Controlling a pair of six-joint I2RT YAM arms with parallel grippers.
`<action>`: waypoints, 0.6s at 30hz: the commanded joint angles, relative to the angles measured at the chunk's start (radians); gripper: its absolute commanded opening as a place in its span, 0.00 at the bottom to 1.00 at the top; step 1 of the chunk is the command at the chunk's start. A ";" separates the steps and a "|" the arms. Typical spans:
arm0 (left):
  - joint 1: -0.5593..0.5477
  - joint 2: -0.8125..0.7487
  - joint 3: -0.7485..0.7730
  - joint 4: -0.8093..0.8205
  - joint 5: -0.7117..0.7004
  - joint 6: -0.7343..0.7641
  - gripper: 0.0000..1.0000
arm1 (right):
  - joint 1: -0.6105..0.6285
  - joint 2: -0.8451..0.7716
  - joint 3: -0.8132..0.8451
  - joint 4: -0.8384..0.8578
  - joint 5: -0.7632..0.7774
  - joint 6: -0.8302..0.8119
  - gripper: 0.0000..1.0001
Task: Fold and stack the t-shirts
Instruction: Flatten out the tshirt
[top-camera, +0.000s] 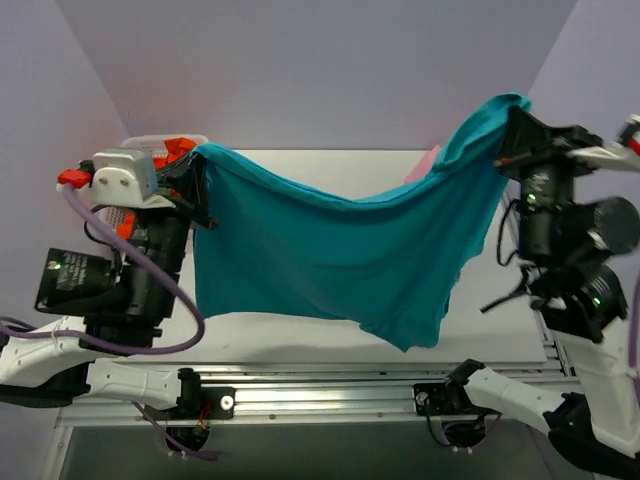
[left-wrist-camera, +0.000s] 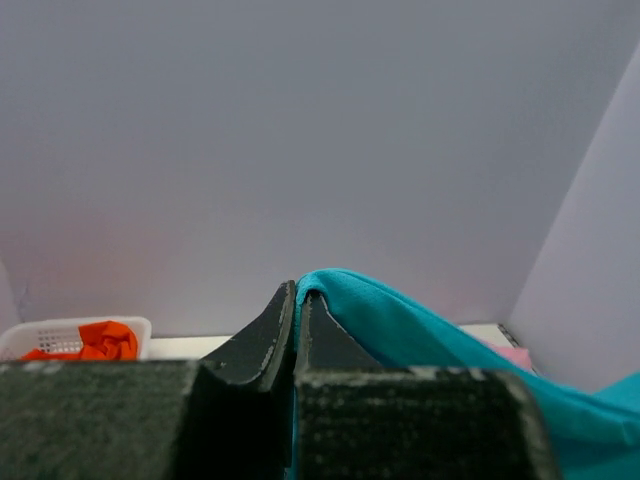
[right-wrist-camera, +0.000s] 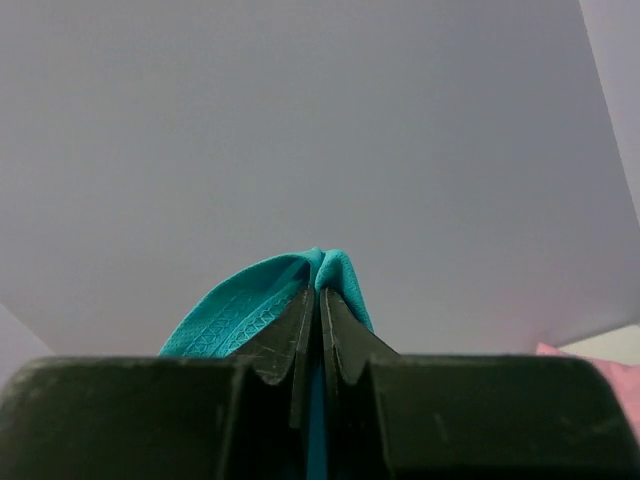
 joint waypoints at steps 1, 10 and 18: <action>0.166 -0.003 -0.031 -0.091 0.064 -0.085 0.02 | -0.005 0.171 -0.009 0.041 0.090 -0.052 0.00; 0.453 -0.112 -0.167 -0.294 0.596 -0.373 0.02 | -0.005 0.008 -0.194 0.250 -0.110 -0.119 0.00; 0.450 -0.249 -0.178 -0.382 1.026 -0.411 0.02 | -0.007 -0.223 -0.230 0.265 -0.581 -0.164 0.00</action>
